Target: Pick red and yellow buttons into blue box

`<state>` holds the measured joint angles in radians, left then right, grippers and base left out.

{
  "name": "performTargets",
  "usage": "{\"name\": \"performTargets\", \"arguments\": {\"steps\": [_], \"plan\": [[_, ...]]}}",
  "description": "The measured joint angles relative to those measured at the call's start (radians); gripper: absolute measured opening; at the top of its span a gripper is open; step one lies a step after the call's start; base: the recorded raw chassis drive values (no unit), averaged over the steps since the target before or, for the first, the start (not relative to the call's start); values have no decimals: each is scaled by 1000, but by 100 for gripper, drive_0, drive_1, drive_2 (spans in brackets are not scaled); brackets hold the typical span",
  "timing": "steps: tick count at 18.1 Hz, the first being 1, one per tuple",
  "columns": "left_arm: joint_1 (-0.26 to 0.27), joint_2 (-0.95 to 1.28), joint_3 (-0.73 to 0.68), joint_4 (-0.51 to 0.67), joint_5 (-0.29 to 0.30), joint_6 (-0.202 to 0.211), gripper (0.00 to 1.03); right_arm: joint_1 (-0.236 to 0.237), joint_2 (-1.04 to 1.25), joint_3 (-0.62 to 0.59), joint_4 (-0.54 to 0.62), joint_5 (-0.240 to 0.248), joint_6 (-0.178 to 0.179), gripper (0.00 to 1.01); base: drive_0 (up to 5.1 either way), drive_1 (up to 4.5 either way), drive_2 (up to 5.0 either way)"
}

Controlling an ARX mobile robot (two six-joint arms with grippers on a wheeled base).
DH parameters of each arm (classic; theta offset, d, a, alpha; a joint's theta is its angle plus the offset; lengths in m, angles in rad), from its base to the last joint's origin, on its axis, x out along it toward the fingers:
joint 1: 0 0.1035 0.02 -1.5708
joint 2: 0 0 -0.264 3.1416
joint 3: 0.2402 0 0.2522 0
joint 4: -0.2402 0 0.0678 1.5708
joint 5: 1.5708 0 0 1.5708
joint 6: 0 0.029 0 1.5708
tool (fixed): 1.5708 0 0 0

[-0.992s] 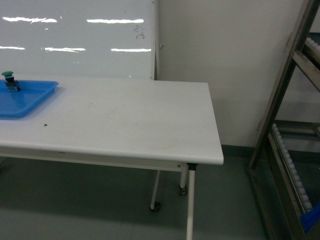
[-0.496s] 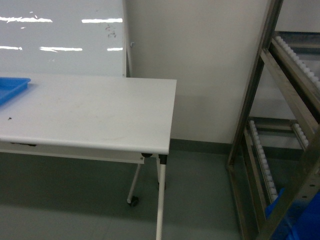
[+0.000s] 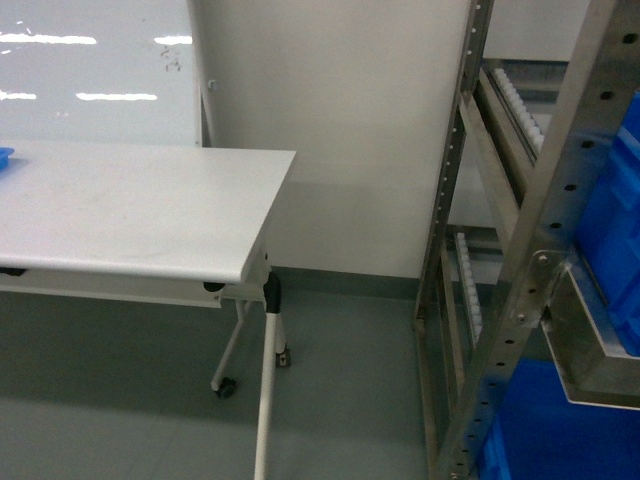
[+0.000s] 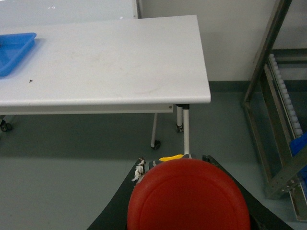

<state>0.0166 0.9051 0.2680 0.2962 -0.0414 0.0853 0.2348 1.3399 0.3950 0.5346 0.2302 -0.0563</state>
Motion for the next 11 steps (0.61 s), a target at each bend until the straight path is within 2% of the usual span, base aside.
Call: {"name": "performTargets", "arguments": {"steps": [6, 11], "plan": [[0, 0, 0, 1, -1, 0, 30, 0, 0, 0, 0, 0, 0, 36, 486, -230, -230], [0, 1, 0, 0, 0, 0, 30, 0, 0, 0, -2, 0, 0, 36, 478, -359, -117]]}}
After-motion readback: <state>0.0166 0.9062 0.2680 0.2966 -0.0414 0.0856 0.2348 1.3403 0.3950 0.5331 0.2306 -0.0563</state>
